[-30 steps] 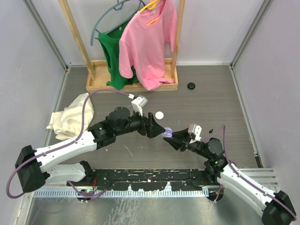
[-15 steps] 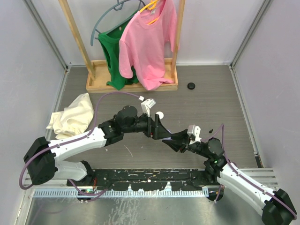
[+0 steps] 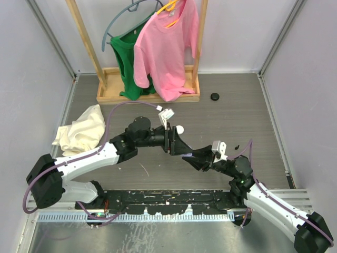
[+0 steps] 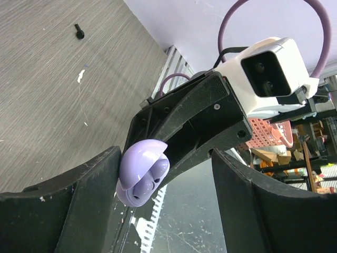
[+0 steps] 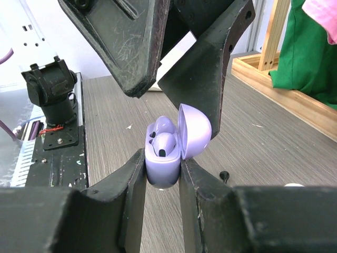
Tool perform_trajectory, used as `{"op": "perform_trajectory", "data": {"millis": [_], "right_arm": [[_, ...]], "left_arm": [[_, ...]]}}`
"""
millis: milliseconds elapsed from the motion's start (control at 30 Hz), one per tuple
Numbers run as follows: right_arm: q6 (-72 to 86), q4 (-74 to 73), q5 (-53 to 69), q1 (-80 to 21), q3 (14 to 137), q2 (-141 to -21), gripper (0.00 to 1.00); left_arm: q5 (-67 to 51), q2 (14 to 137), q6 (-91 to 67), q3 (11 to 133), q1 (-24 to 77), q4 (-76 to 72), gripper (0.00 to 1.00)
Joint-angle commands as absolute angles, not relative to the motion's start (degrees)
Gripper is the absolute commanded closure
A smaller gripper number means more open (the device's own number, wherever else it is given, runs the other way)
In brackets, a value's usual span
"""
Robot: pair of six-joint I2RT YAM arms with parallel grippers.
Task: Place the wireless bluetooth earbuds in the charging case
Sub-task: Close the charging case, then place the charging case at the center of the board.
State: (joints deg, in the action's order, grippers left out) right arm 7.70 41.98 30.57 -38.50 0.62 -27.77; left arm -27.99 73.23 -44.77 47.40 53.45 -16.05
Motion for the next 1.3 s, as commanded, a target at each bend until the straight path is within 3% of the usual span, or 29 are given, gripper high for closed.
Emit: {"op": "perform_trajectory", "data": {"millis": [0,367,567,867,1167,1267], "right_arm": [[8.1,44.2,30.8,-38.7,2.0,-28.7,0.99],[8.0,44.4,31.6,-38.6,2.5,-30.6,0.99],[8.2,43.4,29.6,-38.6,2.8,-31.4,0.98],[11.4,33.6,20.1,-38.7,9.6,-38.8,0.99],[13.9,21.8,11.7,-38.7,18.6,-49.6,0.99],[15.3,19.4,8.9,-38.5,20.3,-53.0,0.99]], "left_arm": [[-33.2,70.5,-45.9,47.6,53.5,-22.9,0.30],[-36.1,67.9,-44.9,47.4,53.2,-23.1,0.30],[-30.7,65.1,-41.0,47.1,52.3,-16.4,0.27],[-3.0,54.8,-30.6,44.1,51.5,4.2,0.18],[18.3,50.6,-25.7,41.6,51.4,14.1,0.13],[26.0,50.6,-25.1,40.5,51.3,15.9,0.04]]}}
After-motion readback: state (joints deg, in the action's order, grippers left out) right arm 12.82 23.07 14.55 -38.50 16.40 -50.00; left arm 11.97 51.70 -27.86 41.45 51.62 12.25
